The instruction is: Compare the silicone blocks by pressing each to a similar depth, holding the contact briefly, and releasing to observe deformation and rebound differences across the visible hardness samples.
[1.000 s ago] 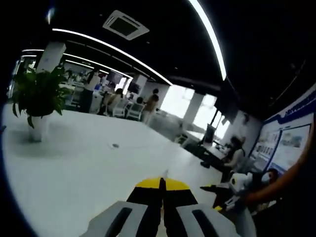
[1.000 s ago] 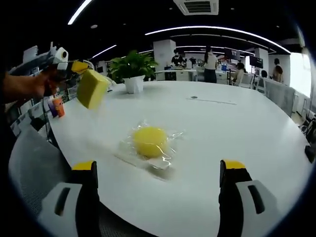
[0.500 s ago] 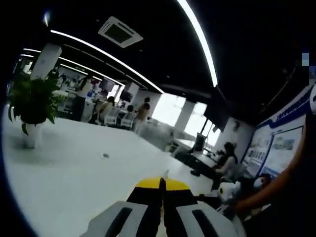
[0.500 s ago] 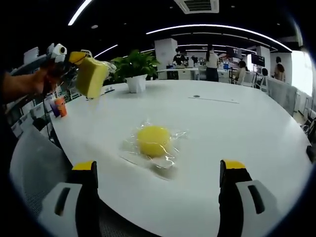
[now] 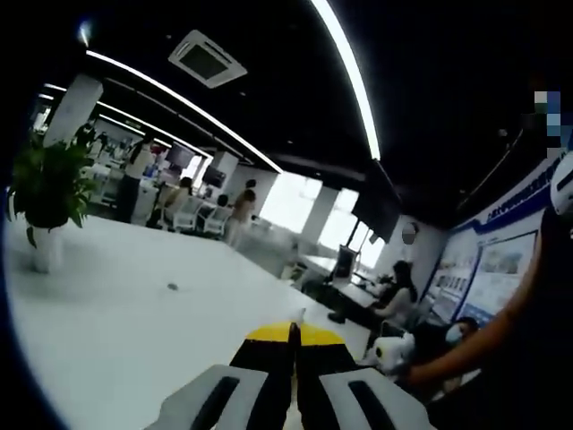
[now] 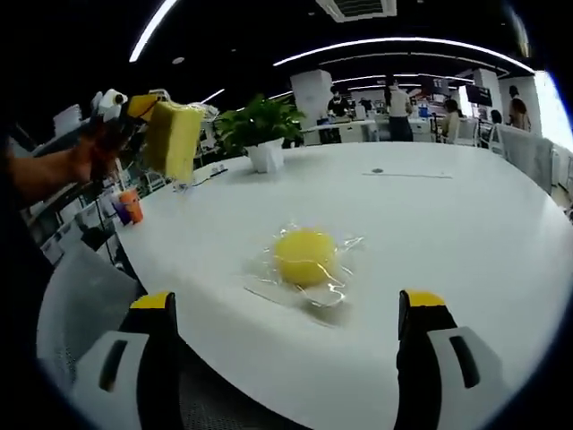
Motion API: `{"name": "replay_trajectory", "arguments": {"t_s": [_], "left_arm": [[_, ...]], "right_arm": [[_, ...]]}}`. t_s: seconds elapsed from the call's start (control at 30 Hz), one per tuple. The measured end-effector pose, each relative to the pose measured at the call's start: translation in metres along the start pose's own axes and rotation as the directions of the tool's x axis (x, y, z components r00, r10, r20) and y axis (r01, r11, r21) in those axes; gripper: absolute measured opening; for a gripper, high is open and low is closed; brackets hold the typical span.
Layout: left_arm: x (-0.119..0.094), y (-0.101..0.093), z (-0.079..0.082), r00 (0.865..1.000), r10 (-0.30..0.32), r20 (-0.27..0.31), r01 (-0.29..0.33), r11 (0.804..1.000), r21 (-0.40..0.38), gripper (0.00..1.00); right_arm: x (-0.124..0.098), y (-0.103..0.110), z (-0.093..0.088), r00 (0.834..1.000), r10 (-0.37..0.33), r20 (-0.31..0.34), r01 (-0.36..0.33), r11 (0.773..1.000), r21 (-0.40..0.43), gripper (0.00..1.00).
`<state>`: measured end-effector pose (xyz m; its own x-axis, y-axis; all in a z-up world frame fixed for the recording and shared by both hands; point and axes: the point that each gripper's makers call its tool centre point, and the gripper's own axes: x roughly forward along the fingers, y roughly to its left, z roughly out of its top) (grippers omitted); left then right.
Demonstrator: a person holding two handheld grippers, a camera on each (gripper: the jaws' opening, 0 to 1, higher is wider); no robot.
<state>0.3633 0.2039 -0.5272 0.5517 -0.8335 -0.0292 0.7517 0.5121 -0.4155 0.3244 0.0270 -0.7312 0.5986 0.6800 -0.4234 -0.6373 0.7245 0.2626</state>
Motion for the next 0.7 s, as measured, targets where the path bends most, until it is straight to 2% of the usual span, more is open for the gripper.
{"name": "replay_trajectory", "arguments": {"t_s": [0.1, 0.2, 0.3, 0.4, 0.53, 0.7], "left_arm": [[-0.004, -0.001, 0.001, 1.0, -0.002, 0.003, 0.002, 1.0, -0.004, 0.0], [-0.007, 0.0, 0.002, 1.0, 0.003, 0.007, -0.003, 1.0, -0.001, 0.0], [-0.008, 0.001, -0.001, 1.0, 0.004, 0.002, -0.004, 1.0, 0.009, 0.0], [-0.008, 0.002, -0.005, 1.0, -0.022, 0.006, 0.022, 1.0, 0.0, 0.0], [-0.006, 0.003, -0.012, 1.0, -0.022, -0.001, 0.022, 1.0, -0.016, 0.0], [-0.004, 0.004, -0.012, 1.0, -0.026, 0.005, 0.026, 0.999, -0.024, 0.0]], "right_arm": [[0.001, 0.006, 0.005, 1.0, 0.016, 0.012, -0.015, 0.998, -0.059, 0.96], [0.002, 0.006, 0.004, 1.0, 0.017, 0.01, -0.016, 0.998, -0.056, 0.96], [0.001, 0.008, 0.01, 0.999, 0.024, 0.037, -0.021, 0.997, -0.076, 0.96], [0.003, 0.011, 0.013, 0.998, 0.041, 0.046, -0.037, 0.995, -0.09, 0.96], [0.006, 0.017, 0.023, 0.996, 0.061, 0.057, -0.053, 0.99, -0.128, 0.96], [0.011, 0.017, 0.039, 0.995, 0.071, 0.072, -0.061, 0.99, -0.127, 0.96]]}}
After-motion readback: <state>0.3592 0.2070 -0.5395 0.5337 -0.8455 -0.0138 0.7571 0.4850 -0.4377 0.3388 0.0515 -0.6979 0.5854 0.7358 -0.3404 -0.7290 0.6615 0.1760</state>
